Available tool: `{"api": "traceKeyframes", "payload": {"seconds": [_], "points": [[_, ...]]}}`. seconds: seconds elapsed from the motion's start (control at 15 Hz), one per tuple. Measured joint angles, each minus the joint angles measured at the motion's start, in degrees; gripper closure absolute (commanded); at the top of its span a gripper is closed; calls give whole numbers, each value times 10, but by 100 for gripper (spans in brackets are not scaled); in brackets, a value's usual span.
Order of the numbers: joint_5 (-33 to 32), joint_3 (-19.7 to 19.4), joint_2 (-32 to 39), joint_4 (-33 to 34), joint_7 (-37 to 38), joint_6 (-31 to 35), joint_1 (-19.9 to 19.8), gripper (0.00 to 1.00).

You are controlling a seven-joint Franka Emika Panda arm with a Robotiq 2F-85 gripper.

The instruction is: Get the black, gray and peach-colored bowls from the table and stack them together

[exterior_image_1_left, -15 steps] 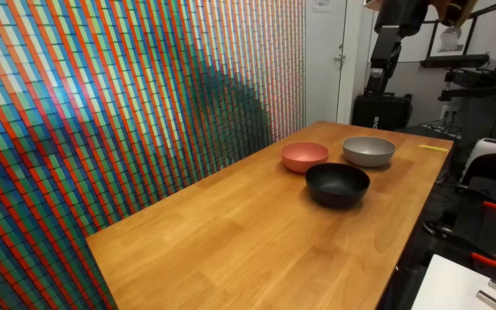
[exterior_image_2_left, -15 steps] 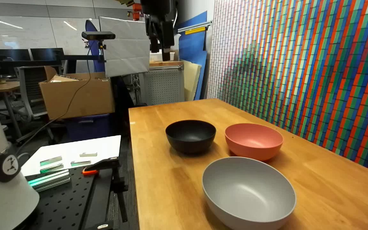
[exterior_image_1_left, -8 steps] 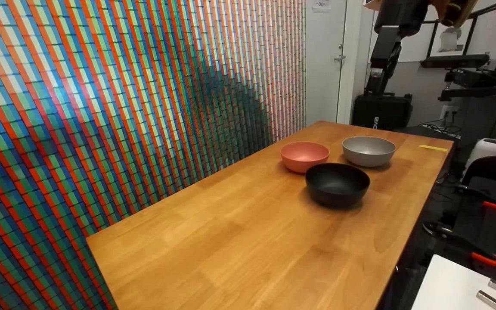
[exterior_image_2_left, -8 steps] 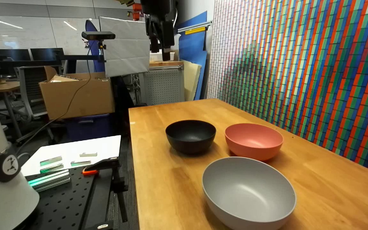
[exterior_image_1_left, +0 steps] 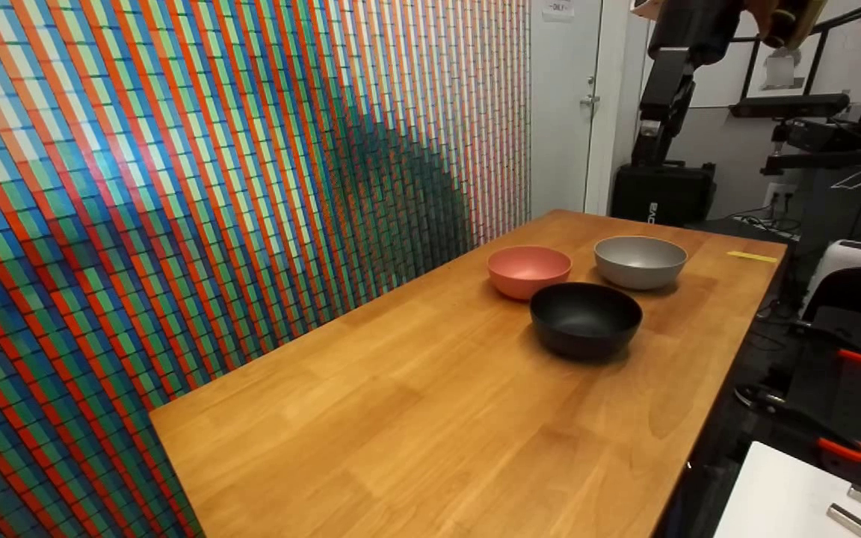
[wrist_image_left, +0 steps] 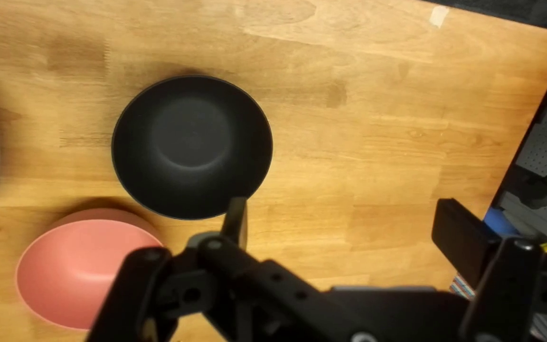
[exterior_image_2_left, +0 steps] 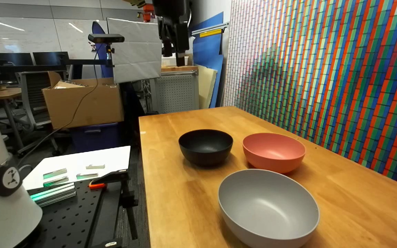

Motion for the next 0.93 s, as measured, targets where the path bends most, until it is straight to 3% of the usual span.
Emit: {"api": "traceKeyframes", "payload": {"seconds": [0.2,0.73,0.93], "points": [[-14,1,22,8,13,35,-26,0],[-102,-15,137,22,84,92,-147,0],[-117,-21,185,21,103,125,-167,0]]}}
